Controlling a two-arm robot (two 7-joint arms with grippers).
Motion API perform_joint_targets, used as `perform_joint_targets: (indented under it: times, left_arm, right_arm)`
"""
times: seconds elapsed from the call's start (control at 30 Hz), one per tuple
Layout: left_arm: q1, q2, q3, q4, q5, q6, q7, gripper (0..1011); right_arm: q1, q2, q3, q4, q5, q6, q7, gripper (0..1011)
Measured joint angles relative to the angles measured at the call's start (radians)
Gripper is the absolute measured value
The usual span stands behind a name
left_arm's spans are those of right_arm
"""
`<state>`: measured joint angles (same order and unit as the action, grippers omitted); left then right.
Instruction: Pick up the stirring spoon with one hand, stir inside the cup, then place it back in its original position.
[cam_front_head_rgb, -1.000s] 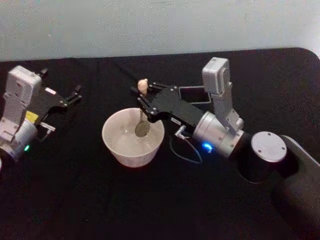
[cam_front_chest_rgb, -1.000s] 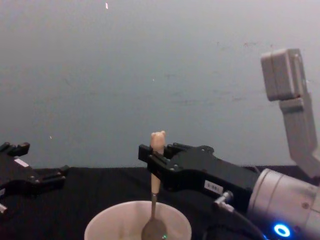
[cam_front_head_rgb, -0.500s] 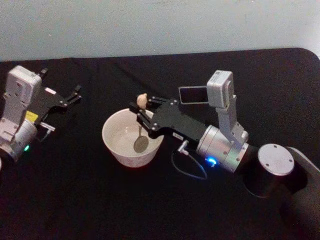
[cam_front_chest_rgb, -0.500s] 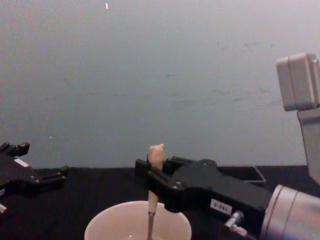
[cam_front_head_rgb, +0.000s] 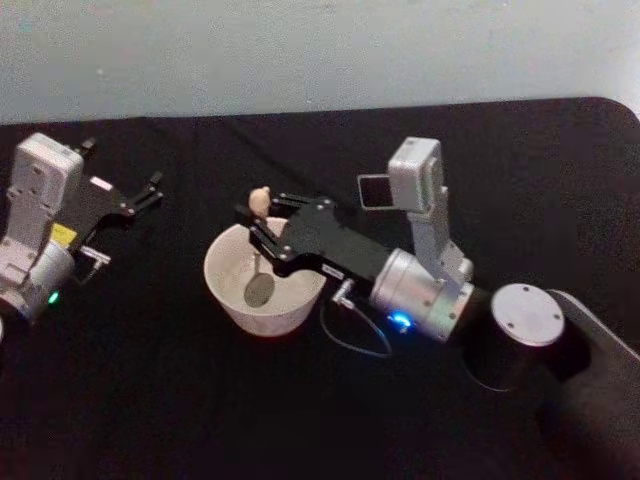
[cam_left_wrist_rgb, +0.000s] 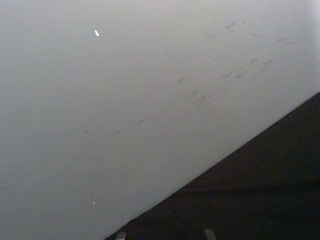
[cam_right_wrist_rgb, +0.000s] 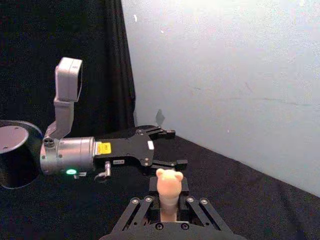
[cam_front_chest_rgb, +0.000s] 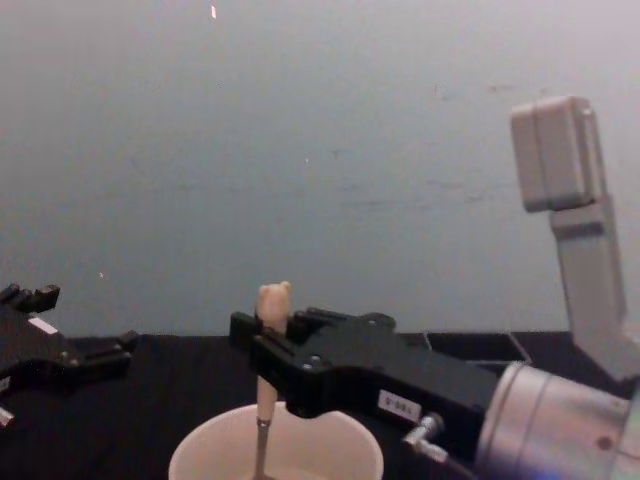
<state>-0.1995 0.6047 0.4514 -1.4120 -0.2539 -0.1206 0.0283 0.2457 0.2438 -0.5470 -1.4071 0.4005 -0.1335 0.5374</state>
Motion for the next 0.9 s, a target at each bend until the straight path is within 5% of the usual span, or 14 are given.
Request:
perform_joint_targets:
  times: [0.47, 0.9]
  left_arm:
    - [0.0, 0.0, 0.0, 0.0, 0.0, 0.0, 0.0, 1001]
    - [0.0, 0.0, 0.0, 0.0, 0.0, 0.0, 0.0, 1001]
  right_arm:
    - [0.071, -0.067, -0.01, 0.11, -0.043, -0.03, -0.033, 217]
    - [0.08, -0.065, 0.018, 0.131, -0.053, -0.04, -0.039, 216]
